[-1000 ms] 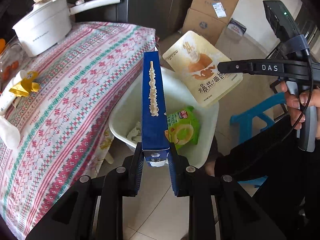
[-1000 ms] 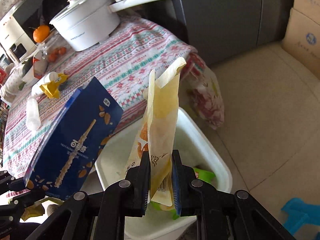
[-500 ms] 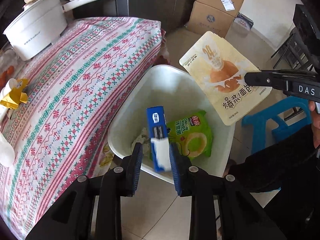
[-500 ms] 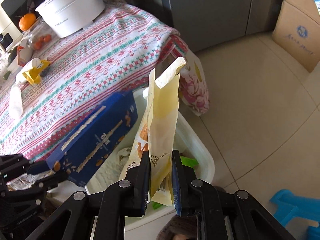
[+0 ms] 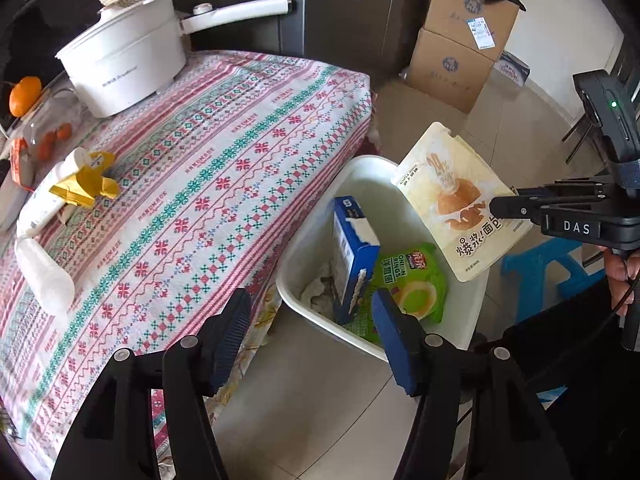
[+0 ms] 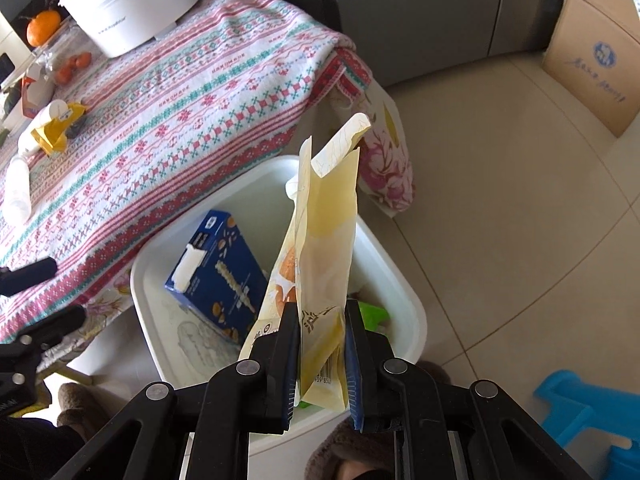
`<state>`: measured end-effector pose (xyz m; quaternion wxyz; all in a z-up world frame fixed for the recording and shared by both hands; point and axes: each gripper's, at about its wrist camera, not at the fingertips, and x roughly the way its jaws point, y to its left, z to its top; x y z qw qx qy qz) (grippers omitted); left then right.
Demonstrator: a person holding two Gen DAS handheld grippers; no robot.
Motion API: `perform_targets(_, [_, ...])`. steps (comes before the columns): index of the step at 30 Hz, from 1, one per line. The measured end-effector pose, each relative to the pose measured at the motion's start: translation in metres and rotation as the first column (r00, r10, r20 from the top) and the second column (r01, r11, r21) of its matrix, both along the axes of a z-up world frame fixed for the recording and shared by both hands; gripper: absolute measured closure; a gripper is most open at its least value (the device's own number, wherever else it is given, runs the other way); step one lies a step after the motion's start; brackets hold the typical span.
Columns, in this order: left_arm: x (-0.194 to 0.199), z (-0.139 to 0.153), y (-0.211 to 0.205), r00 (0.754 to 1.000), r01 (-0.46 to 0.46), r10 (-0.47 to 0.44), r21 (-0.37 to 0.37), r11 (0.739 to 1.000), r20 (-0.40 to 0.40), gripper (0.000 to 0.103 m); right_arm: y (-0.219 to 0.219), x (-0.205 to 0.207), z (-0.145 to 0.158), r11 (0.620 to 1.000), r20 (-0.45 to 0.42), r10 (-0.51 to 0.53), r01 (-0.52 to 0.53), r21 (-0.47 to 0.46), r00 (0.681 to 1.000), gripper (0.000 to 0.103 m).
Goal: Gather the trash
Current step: 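Carry the blue box and yellow pouch over the white bin and release both, then move both tools back to the table toward the clear bottle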
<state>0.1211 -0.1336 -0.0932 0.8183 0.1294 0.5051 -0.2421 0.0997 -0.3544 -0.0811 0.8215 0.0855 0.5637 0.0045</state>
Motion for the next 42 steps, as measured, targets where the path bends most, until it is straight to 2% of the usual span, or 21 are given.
perform_targets(5, [-0.004, 0.004, 0.014, 1.0, -0.024, 0.024, 0.002, 1.0, 0.007, 0.036, 0.011, 0.004, -0.008, 1.0, -0.031, 0.021, -0.022, -0.022, 0.999, 0.083])
perform_targets(8, [-0.005, 0.006, 0.021, 0.999, -0.038, 0.038, 0.001, 0.999, 0.01, 0.035, 0.017, 0.009, -0.014, 0.999, -0.046, 0.025, -0.027, -0.032, 0.999, 0.078])
perform_targets(9, [-0.005, 0.006, 0.023, 0.999, -0.042, 0.042, 0.001, 0.999, 0.011, 0.035, 0.017, 0.012, -0.016, 0.999, -0.056, 0.019, -0.021, -0.033, 0.998, 0.073])
perform_targets(11, [-0.005, 0.007, 0.027, 0.999, -0.05, 0.05, 0.004, 0.999, 0.017, 0.035, 0.018, 0.015, -0.019, 1.0, -0.074, 0.002, -0.003, -0.017, 0.997, 0.058])
perform_targets(20, [-0.005, 0.014, 0.048, 0.994, -0.098, 0.098, 0.007, 0.995, 0.039, 0.031, 0.025, 0.018, -0.009, 1.0, -0.054, -0.015, 0.016, 0.008, 0.998, 0.049])
perform_targets(29, [0.009, 0.02, 0.095, 0.975, -0.22, 0.219, 0.015, 0.975, 0.039, 0.029, 0.059, 0.029, 0.01, 0.999, -0.009, 0.043, -0.043, -0.015, 0.999, 0.037])
perform_targets(32, [0.022, 0.025, 0.122, 0.954, -0.299, 0.299, -0.002, 0.954, 0.028, 0.029, 0.074, 0.036, 0.017, 0.996, 0.008, 0.079, -0.078, -0.036, 0.997, 0.034])
perform_targets(34, [0.034, 0.029, 0.144, 0.93, -0.367, 0.367, -0.024, 0.93, 0.016, 0.029, 0.083, 0.043, 0.024, 0.994, 0.018, 0.096, -0.096, -0.046, 0.995, 0.032])
perform_targets(37, [0.052, 0.033, 0.177, 0.886, -0.464, 0.464, -0.059, 0.884, -0.007, 0.029, 0.098, 0.054, 0.035, 0.992, 0.034, 0.119, -0.117, -0.055, 0.992, 0.029])
perform_targets(42, [0.086, 0.027, 0.224, 0.802, -0.597, 0.596, -0.061, 0.8, -0.036, 0.029, 0.126, 0.075, 0.05, 0.986, 0.059, 0.163, -0.16, -0.057, 0.985, 0.025])
